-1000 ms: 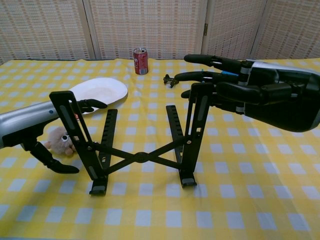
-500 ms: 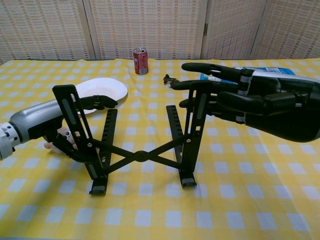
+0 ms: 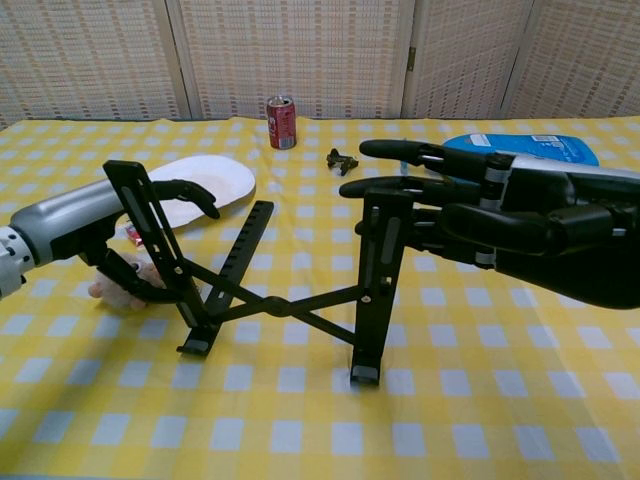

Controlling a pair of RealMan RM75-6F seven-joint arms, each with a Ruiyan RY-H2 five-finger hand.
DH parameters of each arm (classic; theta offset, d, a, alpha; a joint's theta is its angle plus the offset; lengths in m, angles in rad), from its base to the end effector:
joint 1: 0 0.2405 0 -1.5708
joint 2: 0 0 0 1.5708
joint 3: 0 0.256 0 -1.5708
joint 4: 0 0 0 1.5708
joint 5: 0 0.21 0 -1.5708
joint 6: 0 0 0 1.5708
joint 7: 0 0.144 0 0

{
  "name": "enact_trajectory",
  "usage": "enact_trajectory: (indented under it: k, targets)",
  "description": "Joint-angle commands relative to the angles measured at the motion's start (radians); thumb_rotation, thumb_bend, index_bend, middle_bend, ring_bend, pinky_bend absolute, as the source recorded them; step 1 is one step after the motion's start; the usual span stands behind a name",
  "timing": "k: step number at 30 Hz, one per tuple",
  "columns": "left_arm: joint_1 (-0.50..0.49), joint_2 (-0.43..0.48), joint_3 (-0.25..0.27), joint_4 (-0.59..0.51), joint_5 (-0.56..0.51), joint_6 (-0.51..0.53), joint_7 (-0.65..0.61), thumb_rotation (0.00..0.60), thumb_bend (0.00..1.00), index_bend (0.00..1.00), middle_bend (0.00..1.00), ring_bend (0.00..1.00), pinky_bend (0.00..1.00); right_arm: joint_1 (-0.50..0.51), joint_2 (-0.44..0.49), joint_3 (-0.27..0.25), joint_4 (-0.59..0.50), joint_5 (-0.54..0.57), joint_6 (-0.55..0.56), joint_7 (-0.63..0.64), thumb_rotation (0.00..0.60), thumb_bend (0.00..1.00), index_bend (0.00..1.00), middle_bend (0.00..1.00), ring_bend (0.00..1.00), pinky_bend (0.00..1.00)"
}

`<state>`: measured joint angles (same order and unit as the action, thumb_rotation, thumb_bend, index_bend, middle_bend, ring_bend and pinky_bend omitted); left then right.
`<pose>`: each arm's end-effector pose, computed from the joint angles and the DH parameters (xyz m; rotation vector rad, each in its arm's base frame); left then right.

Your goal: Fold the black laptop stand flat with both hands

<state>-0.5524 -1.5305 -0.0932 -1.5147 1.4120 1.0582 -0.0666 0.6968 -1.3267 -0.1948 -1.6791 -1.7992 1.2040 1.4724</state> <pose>-0.1788 0.2856 -0.0139 -1.8132 -1.2351 -1.1801 -0.1478 -0.2264 0.0191 -1.2669 2.1912 -1.2987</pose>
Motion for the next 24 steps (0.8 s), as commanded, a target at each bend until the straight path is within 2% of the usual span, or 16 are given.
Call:
enact_trajectory:
  k: [1,10,24]
  targets:
    - [-0.001,-0.005,0.007,0.008,-0.004,-0.009,-0.001,0.6,0.13,0.4,0.19,0.13,0.0,0.0,0.001,0.001,0.0,0.003,0.001,-0.003,0.6,0.52,0.07,0.15,0.18,0.03]
    - [-0.003,-0.039,0.011,0.051,-0.012,-0.011,-0.008,0.6,0.17,0.5,0.22,0.15,0.0,-0.004,0.001,0.0,0.01,0.017,0.005,0.006,0.6,0.52,0.07,0.15,0.18,0.03]
    - [-0.004,-0.048,0.021,0.065,-0.025,-0.036,-0.044,0.6,0.32,0.55,0.24,0.16,0.0,-0.008,-0.012,0.001,0.042,0.031,-0.001,0.03,0.6,0.52,0.07,0.15,0.18,0.03]
